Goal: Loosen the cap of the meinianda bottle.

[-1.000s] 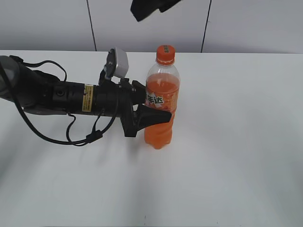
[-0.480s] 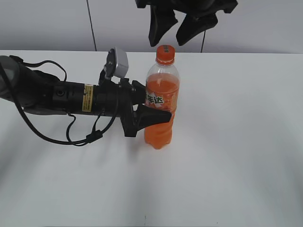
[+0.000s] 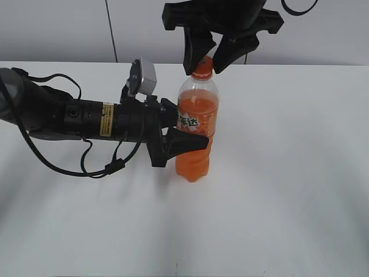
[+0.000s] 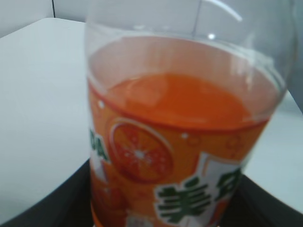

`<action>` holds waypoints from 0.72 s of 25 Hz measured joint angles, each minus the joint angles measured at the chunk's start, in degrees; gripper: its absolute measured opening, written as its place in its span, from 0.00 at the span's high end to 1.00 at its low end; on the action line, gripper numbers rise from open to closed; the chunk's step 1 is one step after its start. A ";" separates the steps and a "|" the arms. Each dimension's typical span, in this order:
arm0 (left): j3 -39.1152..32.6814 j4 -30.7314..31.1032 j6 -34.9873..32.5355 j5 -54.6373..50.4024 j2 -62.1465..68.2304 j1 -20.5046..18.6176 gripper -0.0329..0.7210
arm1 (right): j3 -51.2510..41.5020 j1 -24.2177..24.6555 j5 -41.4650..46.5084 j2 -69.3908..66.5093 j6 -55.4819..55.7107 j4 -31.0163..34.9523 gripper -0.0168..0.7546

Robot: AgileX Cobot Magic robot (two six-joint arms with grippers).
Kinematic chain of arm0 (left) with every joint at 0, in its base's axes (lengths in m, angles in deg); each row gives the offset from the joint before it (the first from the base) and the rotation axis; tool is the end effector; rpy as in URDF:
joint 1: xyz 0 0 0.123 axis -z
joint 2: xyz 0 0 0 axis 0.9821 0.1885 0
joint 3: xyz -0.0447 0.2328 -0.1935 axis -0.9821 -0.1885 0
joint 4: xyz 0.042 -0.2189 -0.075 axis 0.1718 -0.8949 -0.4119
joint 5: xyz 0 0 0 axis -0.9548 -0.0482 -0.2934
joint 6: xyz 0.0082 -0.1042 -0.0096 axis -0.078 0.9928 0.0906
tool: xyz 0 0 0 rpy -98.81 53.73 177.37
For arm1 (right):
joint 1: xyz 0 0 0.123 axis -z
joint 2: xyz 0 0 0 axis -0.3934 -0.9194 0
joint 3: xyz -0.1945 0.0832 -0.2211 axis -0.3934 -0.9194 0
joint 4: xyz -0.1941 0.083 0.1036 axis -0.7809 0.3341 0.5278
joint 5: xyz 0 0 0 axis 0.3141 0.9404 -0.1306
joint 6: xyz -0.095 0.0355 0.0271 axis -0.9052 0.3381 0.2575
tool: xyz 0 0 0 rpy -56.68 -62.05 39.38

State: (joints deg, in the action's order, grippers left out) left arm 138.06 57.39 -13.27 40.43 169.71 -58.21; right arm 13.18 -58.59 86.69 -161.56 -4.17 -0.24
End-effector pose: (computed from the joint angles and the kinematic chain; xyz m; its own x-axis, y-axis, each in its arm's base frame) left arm 0.3383 -0.2243 0.1442 -0.1253 0.2771 -0.9526 0.9853 0.1475 -0.0867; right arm 0.3183 0.2444 0.3247 -0.8966 -0.3233 -0.3027 -0.3952 0.8926 0.2171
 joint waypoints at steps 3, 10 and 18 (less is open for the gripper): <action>0.00 0.00 0.00 0.00 0.00 0.00 0.39 | 0.00 0.00 0.07 0.00 0.00 0.86 0.58; 0.00 -0.05 0.05 0.00 0.00 0.00 0.39 | 0.00 0.00 0.11 0.00 -1.56 0.94 0.61; 0.00 0.27 -0.05 0.00 0.00 0.00 0.39 | 0.00 0.00 0.11 0.00 -32.03 1.29 0.61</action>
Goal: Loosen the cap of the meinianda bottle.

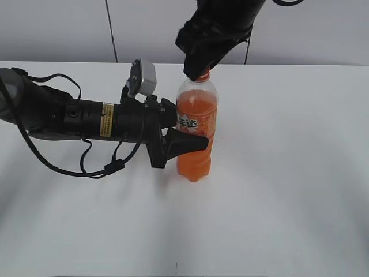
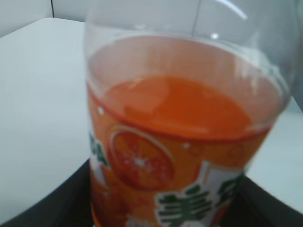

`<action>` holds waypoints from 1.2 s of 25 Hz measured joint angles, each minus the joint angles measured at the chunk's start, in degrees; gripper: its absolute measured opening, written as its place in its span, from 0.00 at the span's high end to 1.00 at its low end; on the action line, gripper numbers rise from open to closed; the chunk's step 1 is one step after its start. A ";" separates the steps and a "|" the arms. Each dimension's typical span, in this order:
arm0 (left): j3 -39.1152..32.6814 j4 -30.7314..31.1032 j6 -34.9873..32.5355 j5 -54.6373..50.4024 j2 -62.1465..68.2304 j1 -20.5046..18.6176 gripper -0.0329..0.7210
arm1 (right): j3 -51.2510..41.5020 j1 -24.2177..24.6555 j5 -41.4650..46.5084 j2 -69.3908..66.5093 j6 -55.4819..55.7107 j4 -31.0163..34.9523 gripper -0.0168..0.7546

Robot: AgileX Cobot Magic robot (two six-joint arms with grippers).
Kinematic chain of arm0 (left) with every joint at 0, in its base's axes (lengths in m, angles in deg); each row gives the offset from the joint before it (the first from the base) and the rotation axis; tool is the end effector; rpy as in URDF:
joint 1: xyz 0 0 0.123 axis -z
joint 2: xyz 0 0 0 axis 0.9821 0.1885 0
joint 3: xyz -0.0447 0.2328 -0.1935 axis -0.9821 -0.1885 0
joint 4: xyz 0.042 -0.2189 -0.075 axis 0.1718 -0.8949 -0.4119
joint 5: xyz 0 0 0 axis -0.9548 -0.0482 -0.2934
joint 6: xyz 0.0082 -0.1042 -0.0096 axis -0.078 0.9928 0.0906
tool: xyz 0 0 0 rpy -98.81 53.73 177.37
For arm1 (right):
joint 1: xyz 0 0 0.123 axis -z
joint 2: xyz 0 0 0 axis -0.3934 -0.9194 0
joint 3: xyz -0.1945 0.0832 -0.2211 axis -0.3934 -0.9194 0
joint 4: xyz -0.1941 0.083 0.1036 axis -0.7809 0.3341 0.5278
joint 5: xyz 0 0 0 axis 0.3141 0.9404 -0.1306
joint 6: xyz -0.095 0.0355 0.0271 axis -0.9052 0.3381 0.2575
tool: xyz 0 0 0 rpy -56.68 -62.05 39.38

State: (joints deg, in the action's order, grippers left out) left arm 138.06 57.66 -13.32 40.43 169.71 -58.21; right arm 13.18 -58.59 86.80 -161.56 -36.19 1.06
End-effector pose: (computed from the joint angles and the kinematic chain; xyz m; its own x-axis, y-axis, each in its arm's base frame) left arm 0.3379 -0.2243 0.1440 -0.1224 0.2801 -0.9521 0.9860 0.1436 -0.0846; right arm 0.3168 0.2461 0.3250 -0.5560 -0.7410 -0.3766 -0.8100 0.5846 0.0457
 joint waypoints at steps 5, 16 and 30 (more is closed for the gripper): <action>0.00 0.07 -0.12 0.12 0.00 0.00 0.39 | 0.00 0.00 0.00 0.00 -25.86 -0.01 0.62; 0.00 -0.47 0.24 -0.22 0.00 0.00 0.39 | 0.09 -0.09 -0.63 0.00 -61.27 -3.34 0.62; 0.00 -0.56 0.31 -0.29 0.00 0.00 0.39 | 0.16 -0.09 -0.65 0.43 -66.35 -3.87 0.63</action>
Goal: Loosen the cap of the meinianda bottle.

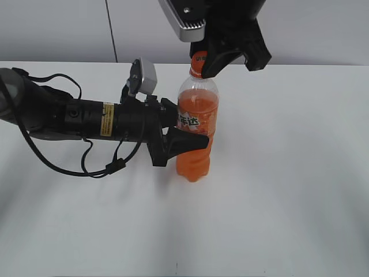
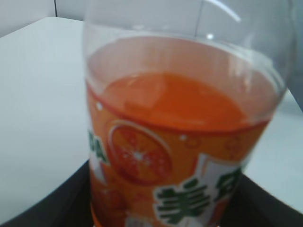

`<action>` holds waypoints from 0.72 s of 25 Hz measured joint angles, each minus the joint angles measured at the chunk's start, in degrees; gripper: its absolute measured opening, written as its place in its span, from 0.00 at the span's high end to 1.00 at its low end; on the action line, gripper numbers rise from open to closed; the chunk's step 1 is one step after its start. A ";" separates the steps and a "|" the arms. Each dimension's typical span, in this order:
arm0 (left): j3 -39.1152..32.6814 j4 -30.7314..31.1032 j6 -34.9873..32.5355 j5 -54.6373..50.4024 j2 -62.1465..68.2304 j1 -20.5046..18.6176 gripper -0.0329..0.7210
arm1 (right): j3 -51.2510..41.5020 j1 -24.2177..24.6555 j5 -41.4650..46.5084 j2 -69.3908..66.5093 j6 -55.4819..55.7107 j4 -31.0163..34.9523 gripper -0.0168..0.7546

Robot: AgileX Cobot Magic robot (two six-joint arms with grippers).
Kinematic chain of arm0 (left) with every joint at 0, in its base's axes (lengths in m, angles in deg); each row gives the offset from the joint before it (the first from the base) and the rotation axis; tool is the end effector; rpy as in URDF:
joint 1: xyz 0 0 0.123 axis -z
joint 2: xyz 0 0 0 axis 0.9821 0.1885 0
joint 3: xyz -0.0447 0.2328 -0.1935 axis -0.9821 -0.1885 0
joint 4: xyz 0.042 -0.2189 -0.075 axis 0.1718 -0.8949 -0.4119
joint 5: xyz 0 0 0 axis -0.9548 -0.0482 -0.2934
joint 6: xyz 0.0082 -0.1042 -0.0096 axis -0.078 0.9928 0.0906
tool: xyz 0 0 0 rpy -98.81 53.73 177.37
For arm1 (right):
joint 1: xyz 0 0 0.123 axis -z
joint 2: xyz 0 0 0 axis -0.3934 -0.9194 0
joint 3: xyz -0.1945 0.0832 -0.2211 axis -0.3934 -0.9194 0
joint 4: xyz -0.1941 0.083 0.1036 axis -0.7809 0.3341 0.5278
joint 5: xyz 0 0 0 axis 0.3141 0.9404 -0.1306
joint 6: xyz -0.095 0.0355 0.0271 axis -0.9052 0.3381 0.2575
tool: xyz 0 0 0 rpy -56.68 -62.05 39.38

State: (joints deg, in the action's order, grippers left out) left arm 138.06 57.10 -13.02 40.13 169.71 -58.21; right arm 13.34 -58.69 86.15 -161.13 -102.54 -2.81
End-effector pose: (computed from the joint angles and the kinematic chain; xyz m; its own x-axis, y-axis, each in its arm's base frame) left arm 0.3390 -0.2242 0.1441 -0.1322 0.2772 -0.9517 0.9836 0.1558 -0.0912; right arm 0.3201 0.2411 0.3282 0.5282 -0.8395 -0.1277 -0.8149 -0.4588 -0.3542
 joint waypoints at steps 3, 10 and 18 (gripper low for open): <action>0.00 0.07 0.00 0.12 0.00 0.00 0.39 | 0.00 0.00 0.14 1.03 0.00 -0.50 0.63; 0.00 0.28 0.00 0.17 0.00 0.00 0.39 | 0.00 0.05 0.37 2.25 0.02 -1.54 0.63; 0.00 0.28 0.00 0.17 0.00 0.00 0.39 | 0.00 0.05 0.50 5.52 19.45 -1.54 0.63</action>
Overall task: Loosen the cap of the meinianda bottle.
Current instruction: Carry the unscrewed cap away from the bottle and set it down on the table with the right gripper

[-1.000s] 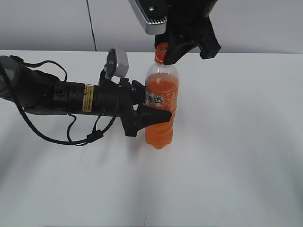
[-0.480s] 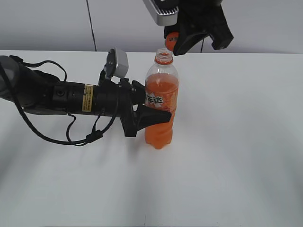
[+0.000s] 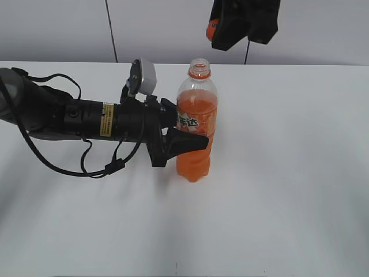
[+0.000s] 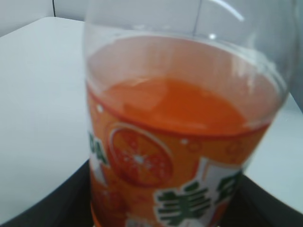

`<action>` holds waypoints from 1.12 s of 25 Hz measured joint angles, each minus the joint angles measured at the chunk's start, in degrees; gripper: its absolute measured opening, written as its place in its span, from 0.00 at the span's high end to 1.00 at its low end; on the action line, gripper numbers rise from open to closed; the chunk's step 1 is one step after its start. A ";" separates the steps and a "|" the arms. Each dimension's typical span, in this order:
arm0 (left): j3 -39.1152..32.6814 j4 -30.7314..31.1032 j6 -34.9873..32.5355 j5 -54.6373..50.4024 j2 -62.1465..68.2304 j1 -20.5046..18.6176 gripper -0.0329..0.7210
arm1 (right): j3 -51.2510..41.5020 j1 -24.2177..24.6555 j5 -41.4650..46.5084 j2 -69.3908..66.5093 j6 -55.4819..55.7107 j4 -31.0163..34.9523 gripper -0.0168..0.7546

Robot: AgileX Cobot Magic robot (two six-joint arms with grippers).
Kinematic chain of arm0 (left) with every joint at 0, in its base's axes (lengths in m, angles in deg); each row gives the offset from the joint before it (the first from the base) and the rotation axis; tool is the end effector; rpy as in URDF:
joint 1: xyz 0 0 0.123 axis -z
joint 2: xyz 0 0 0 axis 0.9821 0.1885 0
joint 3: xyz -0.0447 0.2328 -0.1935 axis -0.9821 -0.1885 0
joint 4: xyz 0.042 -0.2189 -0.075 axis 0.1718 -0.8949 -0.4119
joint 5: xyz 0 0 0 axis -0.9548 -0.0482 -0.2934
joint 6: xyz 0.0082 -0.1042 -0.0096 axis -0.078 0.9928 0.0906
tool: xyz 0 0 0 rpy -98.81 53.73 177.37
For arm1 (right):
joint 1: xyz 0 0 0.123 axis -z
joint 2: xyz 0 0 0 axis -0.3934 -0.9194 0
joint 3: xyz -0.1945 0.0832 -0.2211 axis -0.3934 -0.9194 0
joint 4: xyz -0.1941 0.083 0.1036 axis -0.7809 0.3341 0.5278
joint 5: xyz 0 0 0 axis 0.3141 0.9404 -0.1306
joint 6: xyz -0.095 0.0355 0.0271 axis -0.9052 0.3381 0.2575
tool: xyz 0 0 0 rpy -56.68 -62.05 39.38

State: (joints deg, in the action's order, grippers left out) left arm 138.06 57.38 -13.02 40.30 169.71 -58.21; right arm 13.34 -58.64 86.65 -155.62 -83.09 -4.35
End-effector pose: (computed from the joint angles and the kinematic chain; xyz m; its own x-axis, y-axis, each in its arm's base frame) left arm 0.3384 -0.2242 0.1441 -0.1299 0.2780 -0.9517 0.9845 0.1502 -0.0905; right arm 0.3036 0.2257 0.3651 0.2462 -0.9377 -0.2450 -0.9154 -0.1420 -0.3766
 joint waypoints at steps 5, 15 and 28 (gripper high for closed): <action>0.00 0.00 0.00 0.00 0.00 0.00 0.39 | 0.00 0.00 0.04 1.17 21.20 0.00 0.63; 0.00 0.27 0.00 0.05 0.00 0.00 0.39 | 0.00 0.00 0.11 1.17 59.28 -0.05 0.63; 0.00 0.76 -0.06 0.15 0.00 -0.11 0.39 | 0.00 3.01 0.18 1.17 76.71 -6.42 0.63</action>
State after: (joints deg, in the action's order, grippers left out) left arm 138.06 58.14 -13.07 40.45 169.71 -58.32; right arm 13.34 -55.63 86.83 -154.45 -6.38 -10.77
